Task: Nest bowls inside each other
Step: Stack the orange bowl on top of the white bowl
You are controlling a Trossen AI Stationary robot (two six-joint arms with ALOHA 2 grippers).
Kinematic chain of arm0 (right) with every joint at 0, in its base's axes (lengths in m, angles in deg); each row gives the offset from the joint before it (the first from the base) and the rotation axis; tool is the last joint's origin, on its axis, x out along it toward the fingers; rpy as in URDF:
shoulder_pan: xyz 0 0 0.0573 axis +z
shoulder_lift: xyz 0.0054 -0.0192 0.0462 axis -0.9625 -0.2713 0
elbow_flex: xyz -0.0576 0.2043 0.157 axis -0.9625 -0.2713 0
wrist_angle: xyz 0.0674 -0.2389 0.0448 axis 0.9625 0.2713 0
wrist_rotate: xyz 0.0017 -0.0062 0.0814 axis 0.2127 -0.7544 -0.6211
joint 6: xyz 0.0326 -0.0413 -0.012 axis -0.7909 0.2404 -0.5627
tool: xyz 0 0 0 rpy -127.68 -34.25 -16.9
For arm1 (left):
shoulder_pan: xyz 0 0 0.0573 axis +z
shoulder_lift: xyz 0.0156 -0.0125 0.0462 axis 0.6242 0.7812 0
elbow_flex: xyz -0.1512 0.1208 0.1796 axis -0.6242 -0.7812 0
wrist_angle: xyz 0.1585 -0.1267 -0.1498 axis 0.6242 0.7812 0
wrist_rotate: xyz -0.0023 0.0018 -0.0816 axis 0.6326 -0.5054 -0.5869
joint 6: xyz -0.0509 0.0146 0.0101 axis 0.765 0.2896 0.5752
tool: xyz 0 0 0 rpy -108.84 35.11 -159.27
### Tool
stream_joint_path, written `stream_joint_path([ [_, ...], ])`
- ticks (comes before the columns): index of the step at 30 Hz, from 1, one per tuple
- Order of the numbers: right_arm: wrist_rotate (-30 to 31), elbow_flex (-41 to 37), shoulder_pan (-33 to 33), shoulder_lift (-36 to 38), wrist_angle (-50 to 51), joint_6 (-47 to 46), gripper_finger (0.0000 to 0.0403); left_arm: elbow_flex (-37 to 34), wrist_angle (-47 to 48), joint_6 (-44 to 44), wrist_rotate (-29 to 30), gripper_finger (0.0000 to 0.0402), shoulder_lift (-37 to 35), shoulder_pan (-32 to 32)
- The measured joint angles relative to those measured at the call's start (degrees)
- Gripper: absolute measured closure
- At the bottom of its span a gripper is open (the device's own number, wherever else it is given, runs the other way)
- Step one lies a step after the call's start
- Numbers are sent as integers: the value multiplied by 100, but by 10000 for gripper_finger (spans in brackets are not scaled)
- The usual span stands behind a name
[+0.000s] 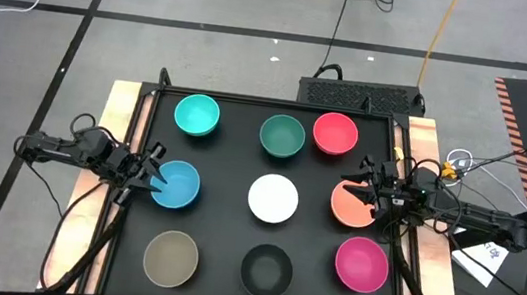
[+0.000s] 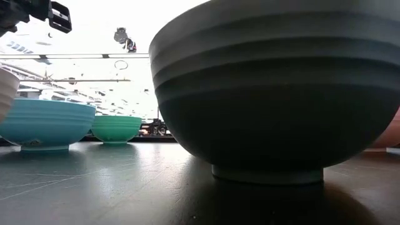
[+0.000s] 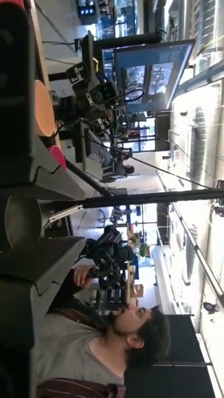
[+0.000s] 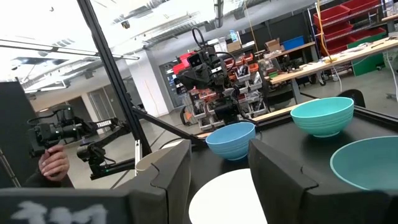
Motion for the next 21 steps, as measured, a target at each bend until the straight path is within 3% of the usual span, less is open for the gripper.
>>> stream_joint_path([
  [21, 1, -2, -2, 0, 10, 149, 252, 0, 3, -50, 0, 293, 1, 1],
])
